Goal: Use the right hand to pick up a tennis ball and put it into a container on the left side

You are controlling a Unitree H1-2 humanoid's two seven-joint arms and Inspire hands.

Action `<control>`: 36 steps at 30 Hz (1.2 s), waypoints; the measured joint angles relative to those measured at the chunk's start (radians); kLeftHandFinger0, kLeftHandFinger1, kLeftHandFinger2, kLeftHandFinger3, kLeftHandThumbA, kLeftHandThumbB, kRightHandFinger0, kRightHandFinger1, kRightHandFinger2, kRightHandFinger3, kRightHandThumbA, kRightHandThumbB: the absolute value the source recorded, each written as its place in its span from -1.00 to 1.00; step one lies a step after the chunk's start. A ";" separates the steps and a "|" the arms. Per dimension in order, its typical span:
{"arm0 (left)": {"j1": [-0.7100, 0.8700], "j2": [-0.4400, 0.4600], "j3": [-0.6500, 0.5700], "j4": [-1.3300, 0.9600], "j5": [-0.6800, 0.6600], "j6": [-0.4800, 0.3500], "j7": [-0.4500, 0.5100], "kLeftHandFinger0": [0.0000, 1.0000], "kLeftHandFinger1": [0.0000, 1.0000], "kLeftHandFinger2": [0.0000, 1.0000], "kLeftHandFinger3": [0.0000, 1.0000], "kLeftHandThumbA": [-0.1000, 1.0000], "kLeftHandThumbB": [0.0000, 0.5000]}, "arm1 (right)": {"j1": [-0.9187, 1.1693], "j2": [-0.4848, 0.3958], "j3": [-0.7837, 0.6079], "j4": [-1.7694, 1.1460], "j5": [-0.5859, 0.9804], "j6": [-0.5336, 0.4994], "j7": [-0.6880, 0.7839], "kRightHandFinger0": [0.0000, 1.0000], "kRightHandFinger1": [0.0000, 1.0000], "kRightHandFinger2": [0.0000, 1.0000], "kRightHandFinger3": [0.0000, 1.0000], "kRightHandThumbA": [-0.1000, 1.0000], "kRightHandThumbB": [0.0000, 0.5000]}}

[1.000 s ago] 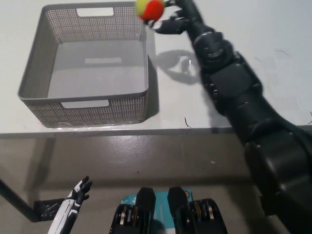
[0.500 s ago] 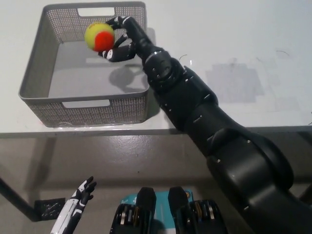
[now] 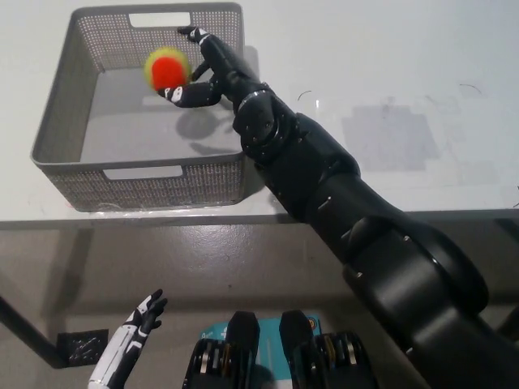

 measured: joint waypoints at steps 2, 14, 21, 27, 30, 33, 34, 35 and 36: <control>0.000 0.000 -0.001 0.000 -0.001 0.001 -0.001 1.00 1.00 1.00 1.00 0.97 0.45 | 0.000 -0.007 0.016 -0.003 -0.011 0.001 0.004 1.00 1.00 1.00 1.00 1.00 0.80; -0.004 0.001 -0.009 0.001 -0.003 0.001 -0.014 1.00 1.00 1.00 1.00 0.97 0.36 | 0.006 -0.065 0.011 -0.134 -0.021 0.006 0.020 1.00 1.00 1.00 1.00 1.00 0.92; -0.005 0.001 -0.011 0.002 -0.003 0.001 -0.015 1.00 1.00 1.00 1.00 0.94 0.29 | 0.059 -0.137 -0.040 -0.363 -0.014 0.009 0.034 1.00 1.00 1.00 1.00 1.00 0.63; -0.004 0.000 -0.013 0.013 0.000 0.001 -0.015 1.00 1.00 1.00 1.00 0.99 0.29 | 0.191 -0.202 -0.080 -0.614 -0.006 0.044 0.056 1.00 1.00 1.00 1.00 1.00 0.57; -0.003 0.000 -0.014 0.018 0.000 0.001 -0.015 1.00 1.00 1.00 1.00 0.99 0.26 | 0.265 -0.228 -0.098 -0.718 0.001 0.063 0.065 1.00 1.00 1.00 1.00 1.00 0.41; 0.000 -0.001 -0.014 0.022 0.001 0.001 -0.015 1.00 1.00 1.00 1.00 1.00 0.25 | 0.349 -0.257 -0.120 -0.826 0.009 0.080 0.074 1.00 1.00 1.00 1.00 1.00 0.33; 0.000 -0.001 -0.014 0.023 0.001 0.001 -0.015 1.00 1.00 1.00 1.00 1.00 0.25 | 0.365 -0.262 -0.124 -0.844 0.011 0.083 0.076 1.00 1.00 1.00 1.00 1.00 0.33; 0.002 -0.001 -0.014 0.024 0.001 0.001 -0.015 1.00 1.00 1.00 1.00 1.00 0.24 | 0.415 -0.281 -0.136 -0.903 0.019 0.092 0.082 1.00 1.00 1.00 1.00 1.00 0.36; 0.003 -0.001 -0.014 0.025 0.001 0.001 -0.014 1.00 1.00 1.00 1.00 1.00 0.20 | 0.440 -0.289 -0.142 -0.927 0.023 0.094 0.084 1.00 1.00 1.00 1.00 1.00 0.41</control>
